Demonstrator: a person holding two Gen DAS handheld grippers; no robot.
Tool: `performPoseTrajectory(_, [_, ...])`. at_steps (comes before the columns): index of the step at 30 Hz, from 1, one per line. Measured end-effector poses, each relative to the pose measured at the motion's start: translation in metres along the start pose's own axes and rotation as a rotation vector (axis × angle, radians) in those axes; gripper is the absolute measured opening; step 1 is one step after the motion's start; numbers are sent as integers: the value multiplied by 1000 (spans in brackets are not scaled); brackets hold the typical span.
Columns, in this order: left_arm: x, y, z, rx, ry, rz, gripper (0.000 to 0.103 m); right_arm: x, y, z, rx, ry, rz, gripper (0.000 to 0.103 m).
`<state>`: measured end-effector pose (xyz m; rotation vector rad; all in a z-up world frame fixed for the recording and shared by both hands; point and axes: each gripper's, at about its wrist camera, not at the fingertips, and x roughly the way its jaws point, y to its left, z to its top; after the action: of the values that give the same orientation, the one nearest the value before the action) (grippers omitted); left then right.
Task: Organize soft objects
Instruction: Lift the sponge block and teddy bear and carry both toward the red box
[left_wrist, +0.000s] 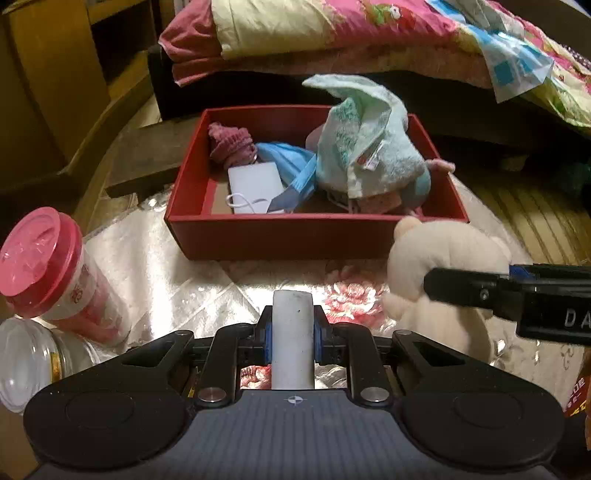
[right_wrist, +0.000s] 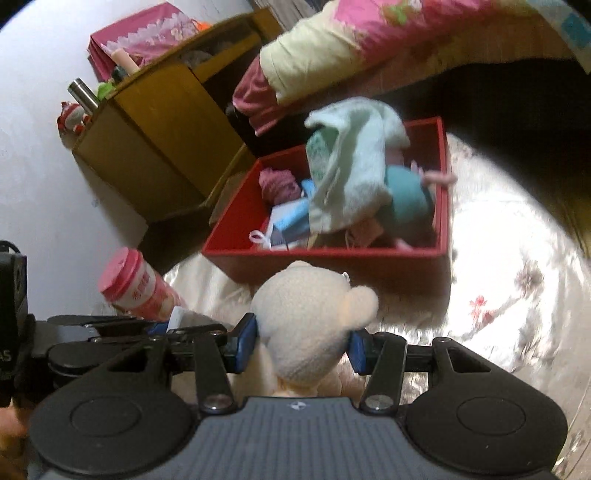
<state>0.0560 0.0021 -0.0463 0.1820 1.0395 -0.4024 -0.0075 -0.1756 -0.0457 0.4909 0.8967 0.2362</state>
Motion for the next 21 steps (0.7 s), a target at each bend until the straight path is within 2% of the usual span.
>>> performPoseTrajectory(6, [-10,1,6,-20,-44,1,18,-8,2,11,0,-59,-1,23])
performPoseTrajectory(21, [-42,0,25,-74,-218,34,18,-33,23,33,-80,-218,-11,23])
